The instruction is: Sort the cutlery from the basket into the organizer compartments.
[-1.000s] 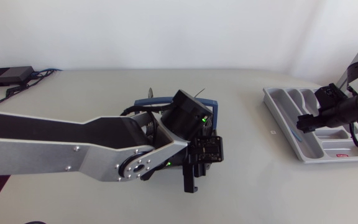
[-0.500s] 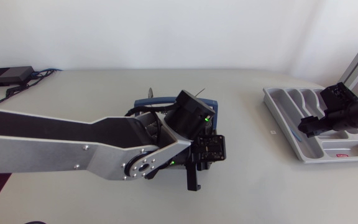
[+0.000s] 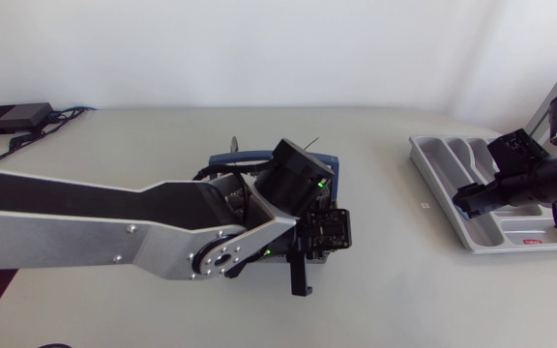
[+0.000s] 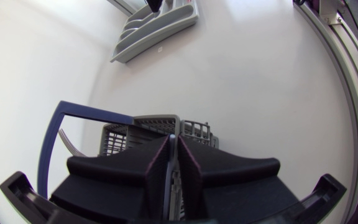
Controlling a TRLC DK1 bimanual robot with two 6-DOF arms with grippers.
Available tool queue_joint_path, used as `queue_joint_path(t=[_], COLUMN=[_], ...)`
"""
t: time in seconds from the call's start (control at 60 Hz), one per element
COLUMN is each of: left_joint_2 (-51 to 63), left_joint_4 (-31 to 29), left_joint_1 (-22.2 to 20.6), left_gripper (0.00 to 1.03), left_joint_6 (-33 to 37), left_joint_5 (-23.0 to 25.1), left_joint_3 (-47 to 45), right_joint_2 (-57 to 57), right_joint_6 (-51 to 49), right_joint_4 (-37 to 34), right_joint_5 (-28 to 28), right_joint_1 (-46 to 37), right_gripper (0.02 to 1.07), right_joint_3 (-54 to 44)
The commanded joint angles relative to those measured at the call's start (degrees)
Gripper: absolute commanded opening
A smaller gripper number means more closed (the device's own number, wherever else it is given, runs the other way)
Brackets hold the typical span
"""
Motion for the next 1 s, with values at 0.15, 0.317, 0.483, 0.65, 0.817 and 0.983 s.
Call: queue_joint_path(t=[0.15,0.317,0.483,0.65,0.817,0.983], left_joint_2=[-7.79,-16.22,-24.84,-28.79,-28.97,-28.88], left_joint_4=[0.93,6.2,5.85,0.14,-6.1,-8.83], left_joint_1=[0.35,1.06,2.29,6.42,12.66,13.98], left_gripper=[0.04,0.04,0.04,0.03,0.03,0.03], left_joint_6=[0.3,-1.37,-6.2,-14.64,-24.92,-30.72], left_joint_5=[-0.43,-0.43,0.72,7.48,19.0,23.04], left_joint_3=[-4.01,-9.11,-9.72,-5.5,-0.14,3.29], right_joint_2=[-2.91,-5.46,-10.64,-16.8,-21.98,-22.33], right_joint_6=[-0.14,0.91,2.76,5.66,9.44,12.87], right_joint_4=[-1.28,-2.95,-6.38,-9.63,-11.65,-10.42], right_joint_5=[0.41,0.93,0.85,-1.62,-5.75,-8.38], right_joint_1=[3.12,6.46,12.0,19.12,27.82,34.06], right_gripper=[0.89,0.89,0.89,0.89,0.89,0.89], right_joint_3=[-2.66,-3.18,-2.66,-1.34,1.74,3.23])
